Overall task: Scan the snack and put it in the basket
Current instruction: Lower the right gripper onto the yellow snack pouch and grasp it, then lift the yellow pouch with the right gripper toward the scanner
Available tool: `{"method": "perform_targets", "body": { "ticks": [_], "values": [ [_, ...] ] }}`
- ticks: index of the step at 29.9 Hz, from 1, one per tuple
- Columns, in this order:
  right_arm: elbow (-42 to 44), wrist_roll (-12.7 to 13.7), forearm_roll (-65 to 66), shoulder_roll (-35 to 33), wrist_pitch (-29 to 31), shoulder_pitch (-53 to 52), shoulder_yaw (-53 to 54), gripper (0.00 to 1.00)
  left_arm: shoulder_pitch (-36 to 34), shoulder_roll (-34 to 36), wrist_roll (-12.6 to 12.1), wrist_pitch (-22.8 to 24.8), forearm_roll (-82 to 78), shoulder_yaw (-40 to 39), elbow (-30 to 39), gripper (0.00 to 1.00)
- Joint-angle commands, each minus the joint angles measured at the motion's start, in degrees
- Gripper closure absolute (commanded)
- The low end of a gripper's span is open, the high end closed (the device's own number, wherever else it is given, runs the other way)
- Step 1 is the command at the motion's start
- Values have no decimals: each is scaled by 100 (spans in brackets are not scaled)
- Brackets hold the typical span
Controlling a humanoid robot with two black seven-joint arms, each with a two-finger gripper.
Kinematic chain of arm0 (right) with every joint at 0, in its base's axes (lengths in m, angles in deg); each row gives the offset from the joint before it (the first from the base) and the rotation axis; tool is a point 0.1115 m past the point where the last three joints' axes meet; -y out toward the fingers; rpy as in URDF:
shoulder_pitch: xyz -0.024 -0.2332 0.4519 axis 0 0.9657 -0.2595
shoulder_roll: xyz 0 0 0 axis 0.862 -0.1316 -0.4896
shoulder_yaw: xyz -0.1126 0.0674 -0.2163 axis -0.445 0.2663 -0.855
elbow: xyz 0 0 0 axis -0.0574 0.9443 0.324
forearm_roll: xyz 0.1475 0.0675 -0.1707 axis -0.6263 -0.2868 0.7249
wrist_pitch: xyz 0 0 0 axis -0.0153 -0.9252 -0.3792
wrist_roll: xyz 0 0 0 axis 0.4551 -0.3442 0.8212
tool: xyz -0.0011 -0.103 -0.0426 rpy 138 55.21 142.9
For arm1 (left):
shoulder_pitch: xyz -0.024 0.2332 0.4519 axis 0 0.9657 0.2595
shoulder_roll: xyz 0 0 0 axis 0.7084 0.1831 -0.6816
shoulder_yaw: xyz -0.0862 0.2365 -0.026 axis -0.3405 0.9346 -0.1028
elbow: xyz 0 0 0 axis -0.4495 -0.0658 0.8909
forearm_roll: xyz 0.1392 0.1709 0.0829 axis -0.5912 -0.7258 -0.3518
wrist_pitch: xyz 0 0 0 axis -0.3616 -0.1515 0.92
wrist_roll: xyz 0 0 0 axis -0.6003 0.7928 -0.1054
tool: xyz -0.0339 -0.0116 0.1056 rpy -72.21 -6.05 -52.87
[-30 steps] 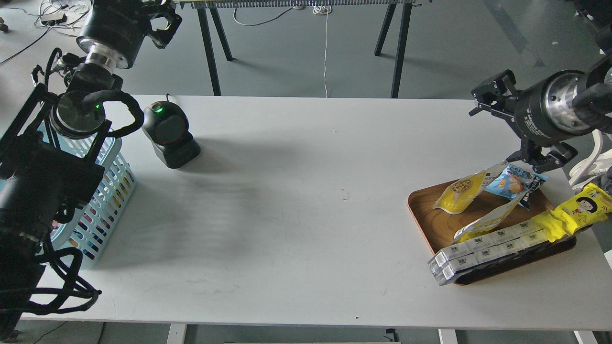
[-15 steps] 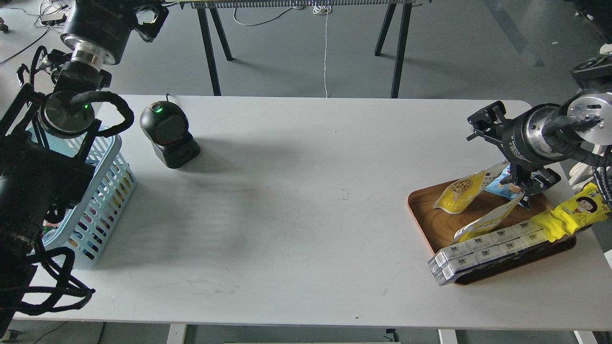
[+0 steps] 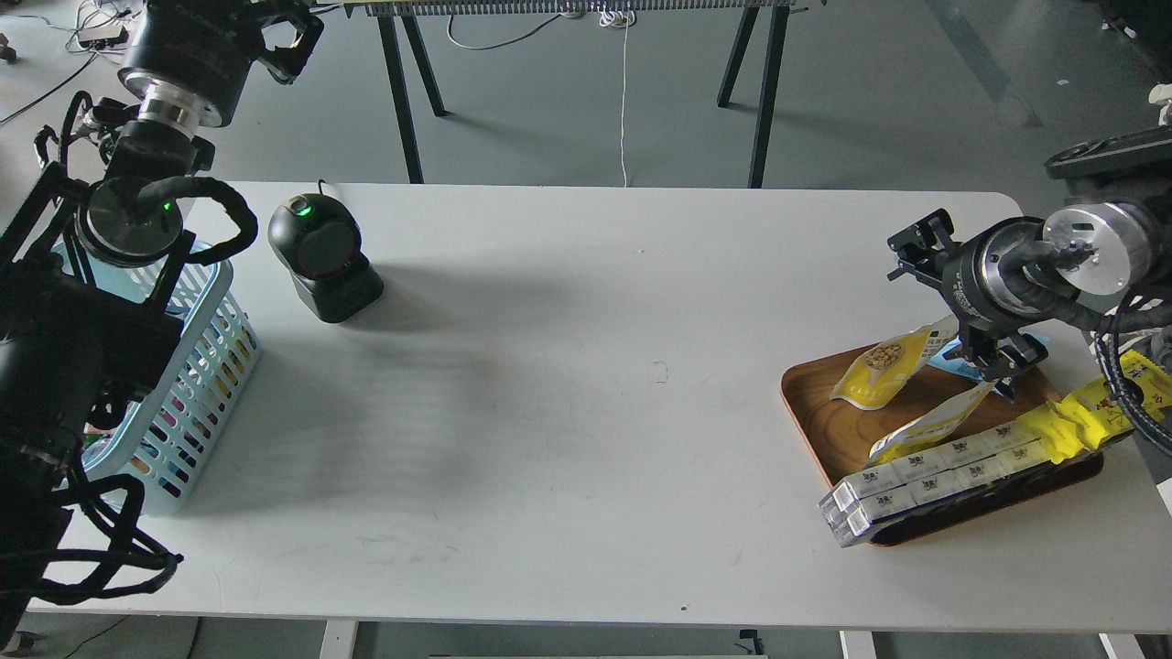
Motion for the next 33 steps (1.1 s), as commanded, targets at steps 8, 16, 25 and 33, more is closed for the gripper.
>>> {"method": "perform_targets", "body": {
  "ticks": [8,16,25,33],
  "values": [
    [115,18,35,18,-87,254,15,48,0,-1,-1,-36,0,9,-9,0],
    [115,44,255,27,-351,500,269,67,0,-1,-1,-36,0,9,-9,0],
    [124,53,264,10,-378,544,437,100,9,8,-1,-44,0,9,-9,0],
    [115,53,352,-17,-378,518,446,100,9,8,-1,-45,0,9,-9,0]
  ]
}}
